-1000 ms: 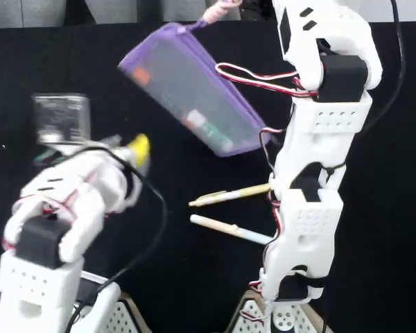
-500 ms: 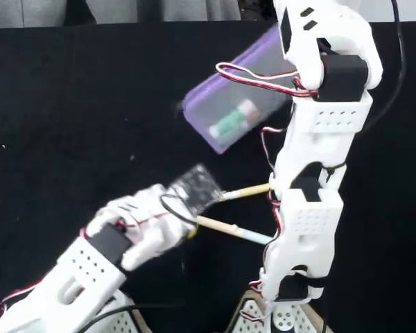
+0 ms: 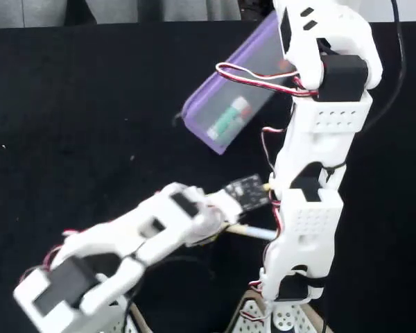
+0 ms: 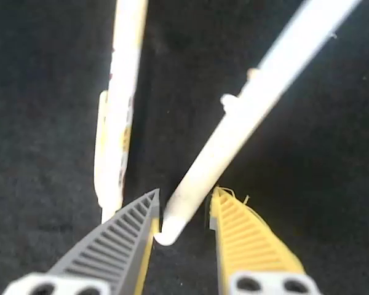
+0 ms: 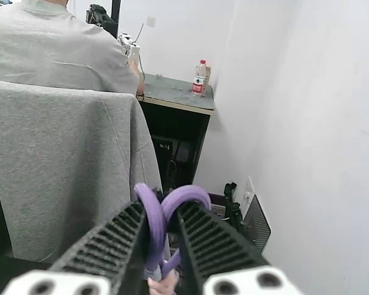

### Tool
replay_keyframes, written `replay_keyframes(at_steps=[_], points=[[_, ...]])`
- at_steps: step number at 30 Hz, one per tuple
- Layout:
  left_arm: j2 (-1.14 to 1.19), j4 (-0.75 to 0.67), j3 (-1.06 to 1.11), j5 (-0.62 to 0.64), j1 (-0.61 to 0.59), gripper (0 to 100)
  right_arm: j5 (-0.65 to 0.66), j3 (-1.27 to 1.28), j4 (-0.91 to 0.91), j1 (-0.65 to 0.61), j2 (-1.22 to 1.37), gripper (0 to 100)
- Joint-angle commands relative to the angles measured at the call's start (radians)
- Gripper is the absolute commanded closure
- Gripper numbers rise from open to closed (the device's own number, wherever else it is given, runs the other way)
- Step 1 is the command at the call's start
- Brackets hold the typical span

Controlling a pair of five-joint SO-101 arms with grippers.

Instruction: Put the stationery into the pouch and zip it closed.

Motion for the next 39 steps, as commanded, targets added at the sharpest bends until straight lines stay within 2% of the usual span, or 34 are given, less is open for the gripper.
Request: replay_keyframes(at_steps=[1, 9, 14, 22, 25, 28, 34, 39], points=[[0.1, 0.092, -0.177, -0.011, 0.018, 86, -0.011, -0.015, -0.008, 0.02, -0.015, 98.7], [0.147, 0.101, -0.211, -0.078, 0.038, 87, -0.011, -0.025, -0.005, 0.021, -0.021, 98.7], [0.15, 0.101, -0.211, -0.075, 0.033, 98, -0.011, -0.047, 0.015, 0.021, -0.021, 98.7], [0.115, 0.103, -0.189, -0.058, 0.013, 97, -0.011, -0.056, 0.028, 0.015, -0.021, 98.7], [0.005, 0.101, -0.189, 0.034, -0.065, 97, -0.011, -0.054, 0.028, 0.012, -0.021, 98.7], [-0.158, 0.101, -0.182, 0.12, -0.202, 97, -0.011, -0.054, 0.029, -0.017, -0.021, 98.7], [-0.539, 0.078, -0.064, 0.189, -0.461, 97, -0.011, -0.058, 0.074, -0.103, -0.024, 98.7], [-0.859, -0.106, 0.136, 0.247, -0.618, 97, -0.011, -0.059, 0.147, -0.167, -0.079, 98.7]])
